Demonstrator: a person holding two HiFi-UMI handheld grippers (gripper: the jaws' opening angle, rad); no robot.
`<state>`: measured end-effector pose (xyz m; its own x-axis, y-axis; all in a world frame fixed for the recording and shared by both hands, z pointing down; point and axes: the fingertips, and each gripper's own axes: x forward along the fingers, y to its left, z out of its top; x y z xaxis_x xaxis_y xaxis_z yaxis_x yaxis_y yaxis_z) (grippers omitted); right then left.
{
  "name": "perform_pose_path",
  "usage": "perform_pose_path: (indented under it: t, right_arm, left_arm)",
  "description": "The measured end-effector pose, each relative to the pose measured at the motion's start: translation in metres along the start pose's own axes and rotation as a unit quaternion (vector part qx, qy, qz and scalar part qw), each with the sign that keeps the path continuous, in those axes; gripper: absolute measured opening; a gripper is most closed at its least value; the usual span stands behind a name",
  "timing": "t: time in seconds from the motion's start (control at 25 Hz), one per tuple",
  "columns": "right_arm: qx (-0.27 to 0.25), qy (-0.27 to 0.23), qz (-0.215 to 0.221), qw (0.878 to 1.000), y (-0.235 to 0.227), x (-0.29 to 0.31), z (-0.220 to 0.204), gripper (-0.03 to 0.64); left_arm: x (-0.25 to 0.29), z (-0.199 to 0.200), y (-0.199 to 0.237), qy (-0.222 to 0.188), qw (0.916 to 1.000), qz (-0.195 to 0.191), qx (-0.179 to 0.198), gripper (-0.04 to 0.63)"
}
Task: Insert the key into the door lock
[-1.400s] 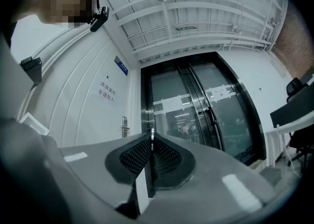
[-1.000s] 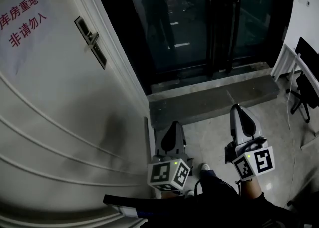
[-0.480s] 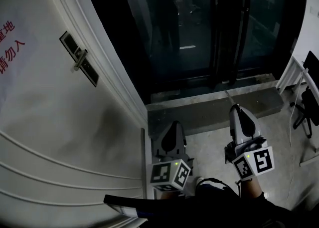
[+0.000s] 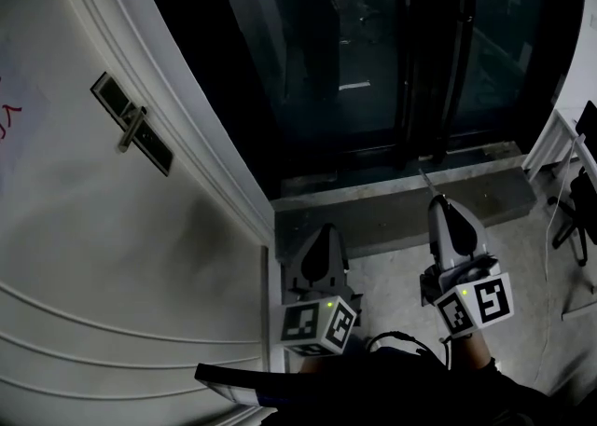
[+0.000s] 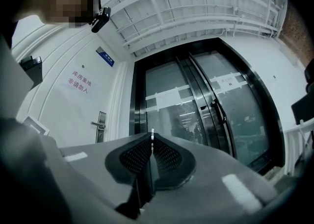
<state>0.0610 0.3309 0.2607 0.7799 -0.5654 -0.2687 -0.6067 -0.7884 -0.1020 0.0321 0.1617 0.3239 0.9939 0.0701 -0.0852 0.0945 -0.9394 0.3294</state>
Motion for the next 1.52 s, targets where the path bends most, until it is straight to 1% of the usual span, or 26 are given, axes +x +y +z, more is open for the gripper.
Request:
perform_pose_path:
  t: [0.24, 0.48, 0.68, 0.88, 1.04, 1.36, 1.52]
  right_arm:
    - [0.005, 0.006, -0.001, 1.000, -0.006, 0.032, -0.015, 0.011]
    - [0.011, 0.003, -0.007, 1.000, -0.012, 0.081, -0.027, 0.011]
    - [0.009, -0.005, -0.004, 1.000, -0.016, 0.130, -0.035, 0.012]
    - [0.018, -0.005, 0.001, 1.000, -0.013, 0.177, -0.049, 0.011]
    - [0.018, -0.002, 0.013, 1.000, -0.007, 0.209, -0.060, 0.011]
    - [0.027, 0.003, 0.041, 0.999, 0.014, 0.258, -0.079, 0.011]
    - [0.036, 0.003, 0.064, 0.997, 0.035, 0.283, -0.088, 0.011]
  left_arm:
    - [0.026, -0.003, 0.021, 0.005, 1.0000, 0.004, -0.002, 0.000]
    - [0.074, 0.007, 0.047, 0.006, 1.0000, -0.004, 0.000, 0.000]
    - [0.115, 0.019, 0.072, 0.006, 0.9999, -0.009, 0.005, 0.000]
    - [0.146, 0.024, 0.106, 0.005, 1.0000, 0.000, 0.005, 0.000]
    - [0.164, 0.033, 0.130, 0.003, 0.9999, 0.011, 0.006, 0.000]
    - [0.179, 0.048, 0.175, -0.002, 0.9991, 0.041, 0.012, 0.000]
    - [0.178, 0.057, 0.202, -0.008, 0.9980, 0.059, 0.017, 0.000]
